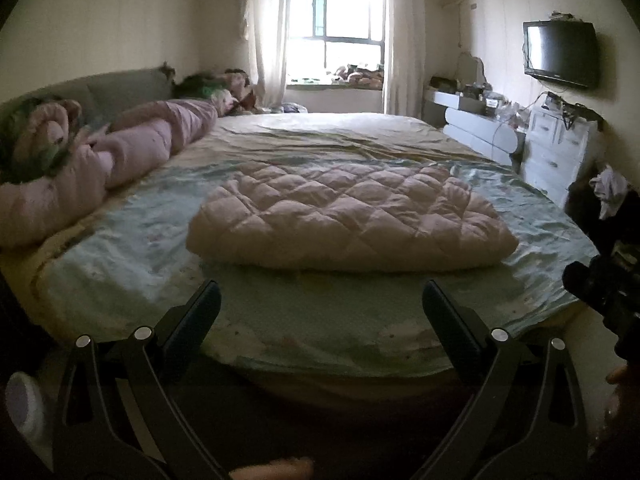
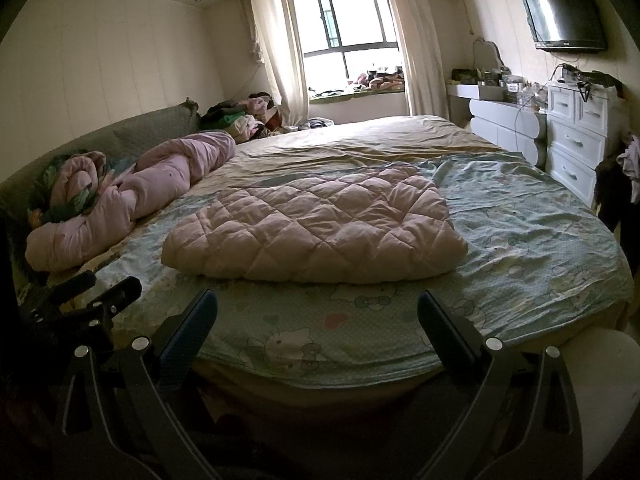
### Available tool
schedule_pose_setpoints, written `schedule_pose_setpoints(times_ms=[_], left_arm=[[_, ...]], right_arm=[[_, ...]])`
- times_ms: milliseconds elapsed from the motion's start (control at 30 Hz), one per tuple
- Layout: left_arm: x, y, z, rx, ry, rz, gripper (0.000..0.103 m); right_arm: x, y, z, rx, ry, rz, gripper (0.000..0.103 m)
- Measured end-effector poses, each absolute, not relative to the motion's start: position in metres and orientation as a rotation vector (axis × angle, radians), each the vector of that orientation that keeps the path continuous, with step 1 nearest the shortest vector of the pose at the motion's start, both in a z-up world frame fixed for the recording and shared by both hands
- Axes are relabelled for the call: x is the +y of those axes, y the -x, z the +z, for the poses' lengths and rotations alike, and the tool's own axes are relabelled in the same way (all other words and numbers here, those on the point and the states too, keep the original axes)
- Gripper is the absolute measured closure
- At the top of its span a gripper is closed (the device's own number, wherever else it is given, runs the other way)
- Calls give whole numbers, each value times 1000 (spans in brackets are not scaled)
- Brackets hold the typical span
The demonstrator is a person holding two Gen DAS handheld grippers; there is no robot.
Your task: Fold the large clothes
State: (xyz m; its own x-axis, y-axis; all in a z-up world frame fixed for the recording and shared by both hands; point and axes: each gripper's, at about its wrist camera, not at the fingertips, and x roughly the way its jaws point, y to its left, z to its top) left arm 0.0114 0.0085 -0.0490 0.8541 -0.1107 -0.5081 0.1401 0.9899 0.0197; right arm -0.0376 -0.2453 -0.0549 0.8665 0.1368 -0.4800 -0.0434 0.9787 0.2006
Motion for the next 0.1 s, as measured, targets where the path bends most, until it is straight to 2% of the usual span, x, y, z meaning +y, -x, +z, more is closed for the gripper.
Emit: schedule_pose_setpoints(times_ms=[100], left_arm=[[8, -11, -50, 531, -61, -141, 8]], right_arm=[[-245, 38, -54, 515, -187, 96, 4]])
